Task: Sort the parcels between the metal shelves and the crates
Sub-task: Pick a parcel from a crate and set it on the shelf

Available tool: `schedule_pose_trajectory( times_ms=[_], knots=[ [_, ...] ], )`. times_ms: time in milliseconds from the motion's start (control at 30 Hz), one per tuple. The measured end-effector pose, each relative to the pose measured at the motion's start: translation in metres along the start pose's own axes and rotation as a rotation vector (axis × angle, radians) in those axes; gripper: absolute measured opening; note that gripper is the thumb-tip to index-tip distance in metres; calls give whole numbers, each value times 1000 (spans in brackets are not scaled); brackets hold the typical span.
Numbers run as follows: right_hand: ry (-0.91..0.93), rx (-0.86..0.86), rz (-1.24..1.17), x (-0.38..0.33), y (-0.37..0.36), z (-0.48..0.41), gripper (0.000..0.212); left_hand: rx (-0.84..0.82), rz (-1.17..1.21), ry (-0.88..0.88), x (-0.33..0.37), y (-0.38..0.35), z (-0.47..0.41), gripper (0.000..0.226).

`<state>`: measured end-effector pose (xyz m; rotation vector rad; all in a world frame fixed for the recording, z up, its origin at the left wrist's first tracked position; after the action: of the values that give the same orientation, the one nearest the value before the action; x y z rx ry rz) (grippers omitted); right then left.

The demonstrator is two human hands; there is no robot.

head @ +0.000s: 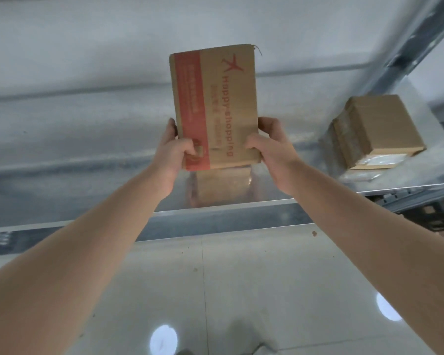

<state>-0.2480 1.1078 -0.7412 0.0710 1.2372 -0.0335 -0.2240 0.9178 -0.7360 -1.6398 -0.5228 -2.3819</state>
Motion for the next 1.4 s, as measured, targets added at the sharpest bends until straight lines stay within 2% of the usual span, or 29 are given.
schedule_pose_trajectory(
  times_ms=[67, 167, 200, 300, 333, 400, 533, 567, 633, 767, 800, 833, 900, 933, 1000, 1100, 1167, 1267, 1300, 1400],
  knots=[
    [17, -35, 39, -3, -3, -1, 77, 5, -14, -1, 5, 1, -1, 97],
    [21, -41, 114, -15, -11, 1, 91, 11, 21, 8, 14, 3, 3, 75],
    [2, -39, 124, -19, -12, 2, 88, 1, 27, 8, 17, 2, 4, 69],
    [-68, -35, 94, -28, -11, 3, 56, -10, 56, 35, 24, 0, 6, 59],
    [-87, -27, 79, -29, -10, 2, 51, 0, 73, 48, 27, -1, 6, 50],
    [-128, -2, 34, -32, -11, 3, 65, 8, 99, 67, 35, -3, 10, 37],
    [-132, 18, 31, -34, -21, 1, 126, -44, 106, 52, 44, -8, 16, 67],
    [-123, 0, 29, -30, -22, -3, 133, -67, 99, 51, 44, -9, 16, 72],
    [-112, -45, 14, -24, -21, -8, 136, -105, 77, 30, 42, -10, 16, 76],
    [-170, -63, -12, -30, -18, 2, 148, 44, 159, 104, 38, -5, 15, 77],
    [-179, -64, -1, -35, -17, 8, 147, 62, 170, 117, 39, -4, 16, 78],
    [-165, -70, 15, -42, -15, 15, 136, 74, 177, 119, 41, -4, 16, 77],
    [-89, -82, 16, -56, -11, 23, 78, 81, 194, 115, 46, -3, 16, 79],
    [-66, -101, 12, -60, -7, 21, 61, 72, 197, 116, 49, -3, 15, 82],
    [-38, -104, 4, -69, -1, 21, 61, 40, 192, 108, 54, -1, 13, 86],
    [-48, -167, -64, -77, -2, 19, 57, -5, 173, 118, 61, 4, 9, 74],
    [-57, -189, -73, -73, 0, 11, 44, -37, 196, 116, 62, 7, 6, 59],
    [-39, -191, -88, -67, 1, 4, 12, -108, 350, 57, 60, 14, 2, 39],
    [-11, -194, -96, -65, 4, 3, 11, -144, 400, 25, 60, 15, 2, 36],
    [84, -204, -50, -55, 8, 2, 59, -182, 391, -40, 56, 17, 1, 42]
  ],
)
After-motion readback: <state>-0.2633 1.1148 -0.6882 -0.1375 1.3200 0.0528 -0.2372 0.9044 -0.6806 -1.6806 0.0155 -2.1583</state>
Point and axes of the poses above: each hand's wrist, its own z-axis away from the middle knuckle, its own y-axis out of the back of the hand, x = y × z, the point moved 1 cm from there along -z, towards the middle knuckle, and after that the axes turned 14 degrees about x, right-handed, at the moved point
